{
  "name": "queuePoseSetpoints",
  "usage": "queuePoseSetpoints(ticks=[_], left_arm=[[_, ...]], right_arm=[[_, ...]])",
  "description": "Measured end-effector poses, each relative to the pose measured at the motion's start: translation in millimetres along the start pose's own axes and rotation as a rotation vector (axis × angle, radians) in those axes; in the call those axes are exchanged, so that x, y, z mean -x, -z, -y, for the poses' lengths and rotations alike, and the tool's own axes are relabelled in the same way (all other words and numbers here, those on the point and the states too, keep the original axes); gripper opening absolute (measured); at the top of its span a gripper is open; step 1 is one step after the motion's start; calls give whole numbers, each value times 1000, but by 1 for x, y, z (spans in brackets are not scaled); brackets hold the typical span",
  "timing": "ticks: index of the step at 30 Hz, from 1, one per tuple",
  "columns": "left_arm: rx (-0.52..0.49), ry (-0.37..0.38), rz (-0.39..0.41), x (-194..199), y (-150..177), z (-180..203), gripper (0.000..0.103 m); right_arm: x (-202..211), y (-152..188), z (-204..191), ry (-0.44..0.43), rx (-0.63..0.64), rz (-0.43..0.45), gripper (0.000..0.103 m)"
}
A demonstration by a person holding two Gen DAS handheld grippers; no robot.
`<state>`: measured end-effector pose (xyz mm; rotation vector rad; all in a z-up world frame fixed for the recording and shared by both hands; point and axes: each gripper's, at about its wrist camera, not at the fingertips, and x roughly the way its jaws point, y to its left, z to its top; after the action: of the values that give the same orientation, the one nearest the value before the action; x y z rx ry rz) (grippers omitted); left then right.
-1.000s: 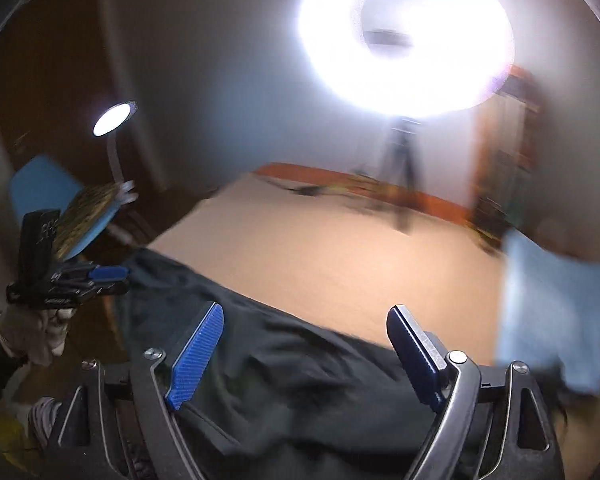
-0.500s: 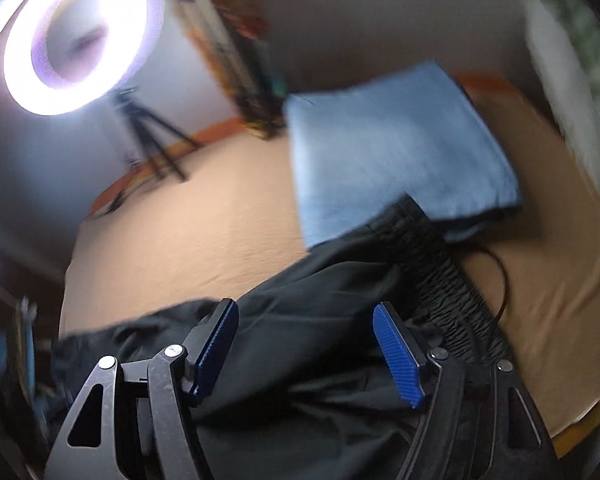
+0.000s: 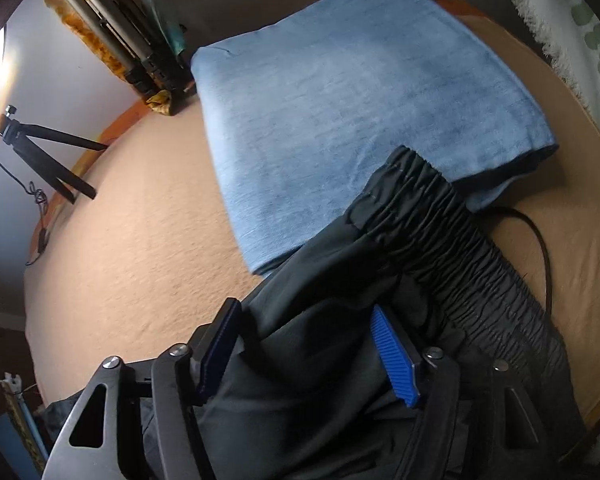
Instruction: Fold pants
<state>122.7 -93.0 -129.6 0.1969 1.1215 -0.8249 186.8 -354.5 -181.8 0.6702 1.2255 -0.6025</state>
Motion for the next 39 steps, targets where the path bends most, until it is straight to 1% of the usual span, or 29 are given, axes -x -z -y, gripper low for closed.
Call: queuePoseSetpoints(ticks=[2,4,6,8,11,13,16,17,18,19,20,22,24,25,28,29,31,32,33,34,36,38,39], left_arm=[[0,2,-3,-2,1,2,30],[-1,1,-8,-5,2,5,30],[-4,-2,-12,-6,3,7,30],[-8,-3,-15,-7,5,11,39],[-21,-6,-18,-9,7,18,42],[-38,-40,-17,-13,6,22,43],[-43,-112,-22,-23,3,20,43],[-37,-120,-19,-24,3,18,43],[-27,-118,-19,-26,3,16,42],[-11,-112,-15,-27,2,13,34],[4,-106,-10,-27,2,10,23],[20,-96,4,-24,1,7,15],[16,-96,21,-18,0,5,12],[10,-98,28,-15,-1,6,12],[-24,-115,37,-7,0,7,11],[-33,-126,38,-5,1,5,11],[-37,-131,28,0,2,2,11],[-40,-135,26,2,3,2,11],[-45,-140,24,4,3,3,11],[-54,-144,16,7,3,3,11],[-66,-150,8,10,2,8,11],[-77,-152,24,14,-2,16,11],[-88,-149,32,15,-5,21,11]], right_arm=[[-2,-1,0,4,1,2,55],[-4,-1,2,-4,-3,-2,40],[-4,1,8,-40,-9,5,32],[0,5,13,-74,-10,9,16],[15,13,21,-119,-2,41,7],[28,18,26,-162,6,69,6],[57,32,37,-225,22,115,3],[66,38,41,-245,22,127,3],[77,44,47,-266,26,144,2],[87,52,53,-286,25,162,2],[96,58,58,-305,20,178,1],[110,72,70,-335,11,206,1],[125,94,89,-382,-14,234,0],[129,100,93,-390,-21,241,0],[132,137,119,-391,-23,251,1],[131,145,123,-390,-17,243,5],[124,162,134,-387,21,202,9],[123,170,139,-371,33,187,19],[122,178,147,-353,43,177,27],[122,181,152,-342,45,172,39],[126,186,169,-350,27,171,41],[132,183,183,-358,11,183,48],[134,179,187,-352,0,197,49]])
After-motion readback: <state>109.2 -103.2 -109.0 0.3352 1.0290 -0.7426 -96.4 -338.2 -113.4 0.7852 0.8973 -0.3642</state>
